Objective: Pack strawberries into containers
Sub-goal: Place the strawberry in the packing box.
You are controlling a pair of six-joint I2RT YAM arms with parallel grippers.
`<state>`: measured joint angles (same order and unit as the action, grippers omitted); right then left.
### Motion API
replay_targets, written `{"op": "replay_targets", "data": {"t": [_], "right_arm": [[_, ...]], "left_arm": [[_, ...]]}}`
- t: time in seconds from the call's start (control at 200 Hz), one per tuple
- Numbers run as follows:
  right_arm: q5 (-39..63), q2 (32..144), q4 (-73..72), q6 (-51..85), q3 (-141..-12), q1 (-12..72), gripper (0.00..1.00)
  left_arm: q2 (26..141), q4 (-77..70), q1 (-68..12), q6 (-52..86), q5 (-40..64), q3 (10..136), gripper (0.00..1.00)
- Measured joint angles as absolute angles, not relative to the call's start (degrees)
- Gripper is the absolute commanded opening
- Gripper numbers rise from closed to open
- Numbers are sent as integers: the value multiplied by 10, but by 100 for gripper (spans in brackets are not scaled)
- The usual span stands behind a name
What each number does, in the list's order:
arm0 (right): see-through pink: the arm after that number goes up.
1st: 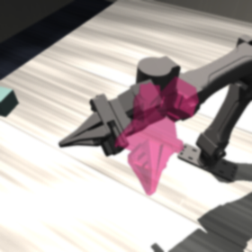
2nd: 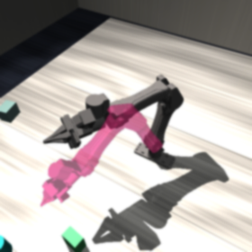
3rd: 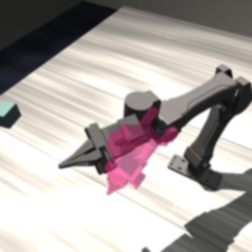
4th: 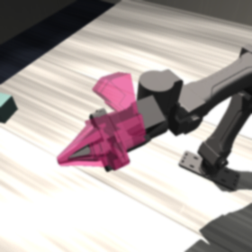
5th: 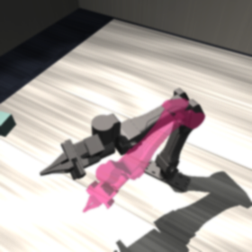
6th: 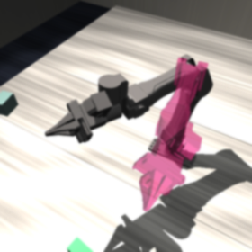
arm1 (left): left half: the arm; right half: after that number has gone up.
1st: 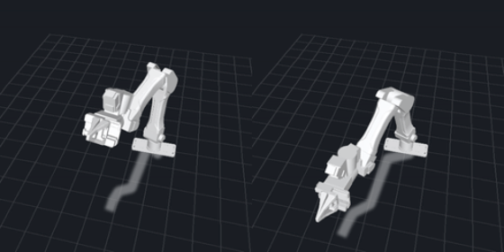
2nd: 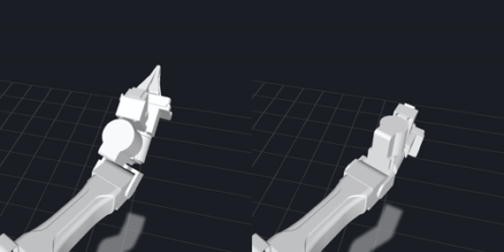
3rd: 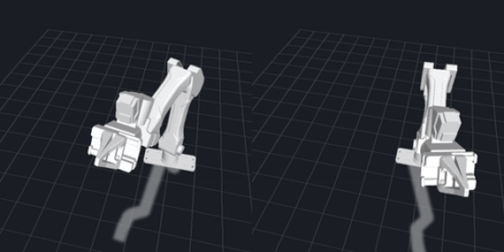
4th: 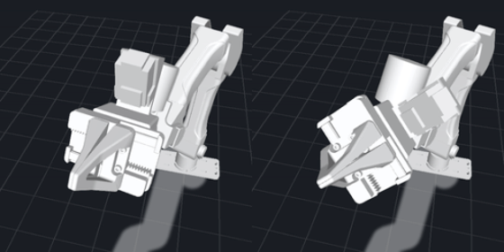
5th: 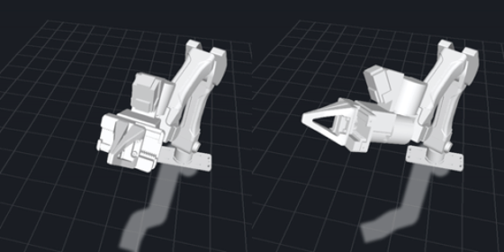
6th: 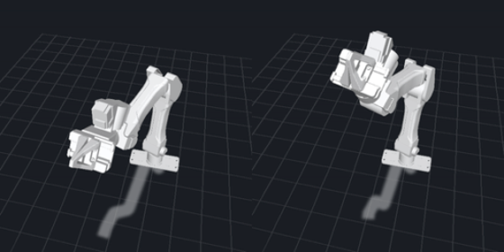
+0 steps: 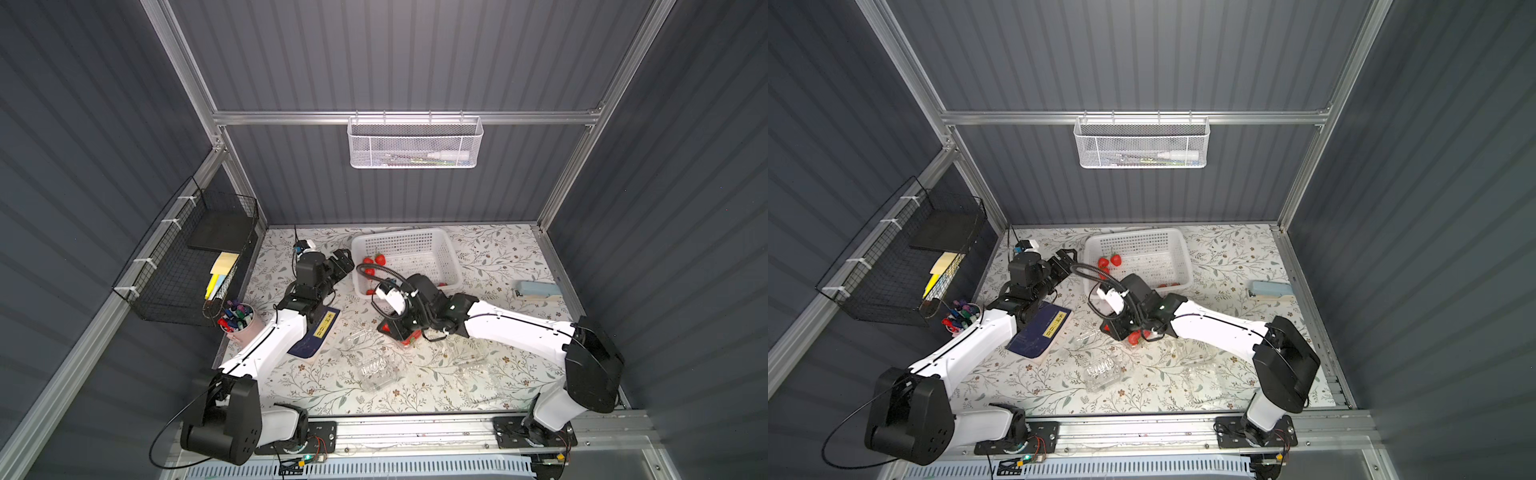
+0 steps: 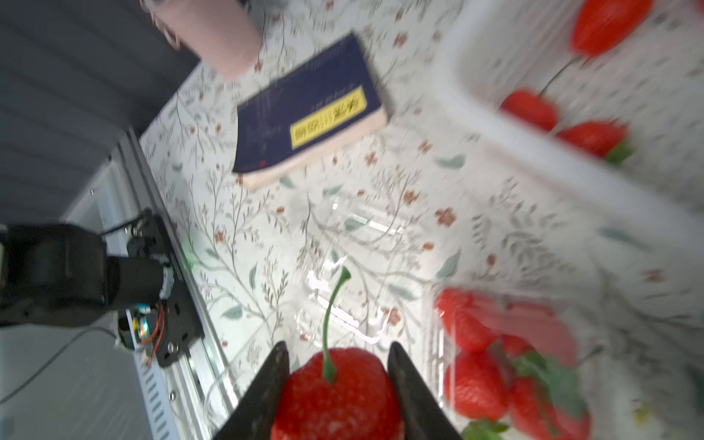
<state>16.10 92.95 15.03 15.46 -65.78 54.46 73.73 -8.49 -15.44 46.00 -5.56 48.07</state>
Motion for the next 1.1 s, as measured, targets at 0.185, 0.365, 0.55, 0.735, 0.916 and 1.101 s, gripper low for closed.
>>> {"op": "replay_targets", "data": {"t": [0.185,0.365,0.55,0.735,0.916,1.101], "right_arm": [[192,962,166,164,-613,587,16],[202,981,172,166,-607,600,17],[201,998,175,164,-604,624,23],[181,1029,186,161,-595,645,44],[157,1024,188,160,-594,645,59],[126,996,189,161,-594,640,59]], "left_arm": [[684,-50,-139,478,-86,465,96],[667,-40,-138,486,-92,461,96],[663,-36,-138,487,-92,450,96],[663,-37,-138,487,-92,447,96],[663,-38,-138,487,-90,443,96],[663,-44,-138,487,-87,442,96]]}}
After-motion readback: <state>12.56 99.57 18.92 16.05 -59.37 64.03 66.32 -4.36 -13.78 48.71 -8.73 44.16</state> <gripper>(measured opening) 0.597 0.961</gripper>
